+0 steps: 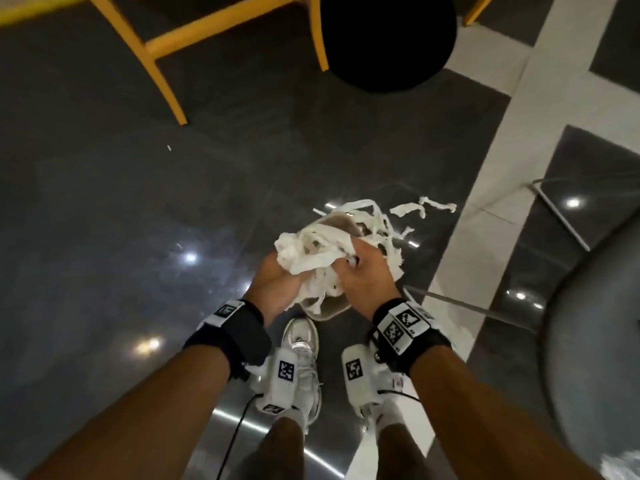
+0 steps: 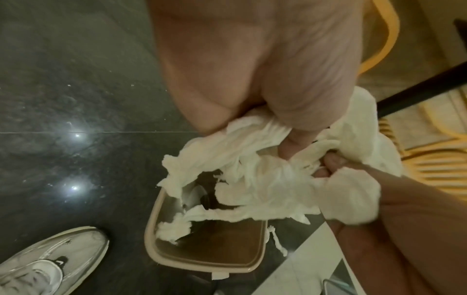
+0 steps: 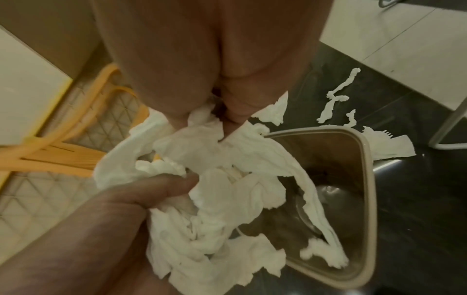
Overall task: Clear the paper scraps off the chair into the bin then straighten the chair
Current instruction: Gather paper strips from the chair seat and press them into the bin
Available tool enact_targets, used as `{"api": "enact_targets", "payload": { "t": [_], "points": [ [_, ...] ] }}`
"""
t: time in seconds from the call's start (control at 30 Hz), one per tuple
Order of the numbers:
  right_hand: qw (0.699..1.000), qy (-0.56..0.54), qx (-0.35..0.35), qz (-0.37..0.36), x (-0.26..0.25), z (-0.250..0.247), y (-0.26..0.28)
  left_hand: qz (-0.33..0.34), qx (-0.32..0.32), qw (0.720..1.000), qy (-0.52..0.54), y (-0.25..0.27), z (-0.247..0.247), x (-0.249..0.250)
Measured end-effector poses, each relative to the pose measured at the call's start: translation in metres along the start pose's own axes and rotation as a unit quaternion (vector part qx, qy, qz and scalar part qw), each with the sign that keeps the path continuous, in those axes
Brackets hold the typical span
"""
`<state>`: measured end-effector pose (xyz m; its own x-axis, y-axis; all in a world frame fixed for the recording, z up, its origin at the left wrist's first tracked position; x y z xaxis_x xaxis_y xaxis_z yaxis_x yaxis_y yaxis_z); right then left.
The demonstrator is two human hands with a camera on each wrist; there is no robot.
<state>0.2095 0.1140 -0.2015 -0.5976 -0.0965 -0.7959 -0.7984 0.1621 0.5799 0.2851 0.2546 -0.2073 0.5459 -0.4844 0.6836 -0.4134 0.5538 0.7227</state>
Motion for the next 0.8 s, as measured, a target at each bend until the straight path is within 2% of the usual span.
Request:
{"api": "enact_targets", "payload": {
  "t": [0.1, 0.17, 0.23, 0.37, 0.47, 0.53, 0.6, 0.67, 0.73, 0.8],
  "points": [
    [0.998, 0.045, 0.015, 0.041, 0.030, -0.002, -0.025, -0.003, -0.024, 1.000, 0.014, -0.023, 0.005, -0.028],
    [0.995, 0.047, -0.003, 0.085, 0.048, -0.004, -0.038, -0.009, -0.053, 0.998, -0.008, -0.030, 0.011, -0.045],
    [0.989, 0.068, -0.050, 0.124, 0.067, -0.001, -0.046, -0.024, -0.060, 0.998, -0.028, -0.034, 0.013, -0.061],
    [0.972, 0.114, -0.161, 0.129, 0.088, 0.005, -0.049, -0.068, -0.040, 0.997, -0.006, -0.049, 0.004, -0.077],
    [0.961, 0.140, -0.195, 0.134, 0.085, -0.004, -0.044, -0.089, -0.079, 0.989, -0.083, -0.062, 0.000, -0.075],
    [0.958, 0.160, -0.196, 0.138, 0.084, -0.013, -0.042, -0.077, -0.131, 0.975, -0.160, -0.065, 0.001, -0.075],
    [0.948, 0.203, -0.210, 0.125, 0.081, -0.021, -0.043, -0.052, -0.155, 0.959, -0.234, -0.067, -0.002, -0.079],
    [0.933, 0.250, -0.232, 0.116, 0.078, -0.030, -0.045, -0.025, -0.153, 0.952, -0.262, -0.071, -0.008, -0.083],
    [0.930, 0.259, -0.243, 0.099, 0.076, -0.035, -0.047, 0.006, -0.140, 0.943, -0.302, -0.074, -0.014, -0.083],
    [0.932, 0.266, -0.236, 0.066, 0.079, -0.036, -0.050, 0.036, -0.089, 0.930, -0.356, -0.077, -0.019, -0.078]
  ]
}}
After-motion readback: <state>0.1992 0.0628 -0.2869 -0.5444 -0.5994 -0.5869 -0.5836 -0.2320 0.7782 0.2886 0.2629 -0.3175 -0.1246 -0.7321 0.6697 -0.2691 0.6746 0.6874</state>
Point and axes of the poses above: each hand's wrist, its own y-axis away from the middle knuckle, its own z-axis out of the palm, x = y × z, the point moved 2 cm from there along -y, towards the middle knuckle, and after that the axes turned 15 degrees about -x, right-handed, at the moved point
